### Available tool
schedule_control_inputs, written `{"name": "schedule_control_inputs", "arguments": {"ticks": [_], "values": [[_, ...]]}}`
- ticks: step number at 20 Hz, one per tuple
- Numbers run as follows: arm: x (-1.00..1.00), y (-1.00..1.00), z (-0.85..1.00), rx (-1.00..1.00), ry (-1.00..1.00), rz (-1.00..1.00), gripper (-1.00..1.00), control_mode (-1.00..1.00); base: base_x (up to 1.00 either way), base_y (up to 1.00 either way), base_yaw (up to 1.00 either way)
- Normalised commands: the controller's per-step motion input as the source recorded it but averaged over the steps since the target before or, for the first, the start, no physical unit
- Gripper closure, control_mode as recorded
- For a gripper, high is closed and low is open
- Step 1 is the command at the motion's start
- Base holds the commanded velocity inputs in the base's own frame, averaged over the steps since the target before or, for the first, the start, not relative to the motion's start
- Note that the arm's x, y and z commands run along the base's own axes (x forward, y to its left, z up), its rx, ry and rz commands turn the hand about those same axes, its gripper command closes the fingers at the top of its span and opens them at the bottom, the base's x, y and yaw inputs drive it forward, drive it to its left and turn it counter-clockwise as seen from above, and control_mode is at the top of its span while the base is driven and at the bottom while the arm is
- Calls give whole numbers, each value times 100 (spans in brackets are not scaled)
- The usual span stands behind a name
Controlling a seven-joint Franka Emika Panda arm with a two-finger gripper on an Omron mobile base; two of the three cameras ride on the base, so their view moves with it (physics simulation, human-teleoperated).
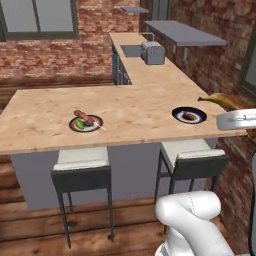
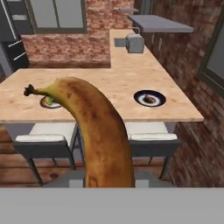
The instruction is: Pick up the mango and banana from the fridge and place one fruit on each plate on the dining counter.
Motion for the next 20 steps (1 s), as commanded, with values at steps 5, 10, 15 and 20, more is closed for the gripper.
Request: {"name": "schedule_control_inputs", "arguments": {"ticks": [5,10,15,20], "values": [[0,0,0,0,0,0,100,100,83,-72,-6],[0,0,0,0,0,0,100,100,97,-52,0],[0,0,0,0,0,0,100,100,100,-8,-1],[0,0,0,0,0,0,100,100,100,0,-11]]}}
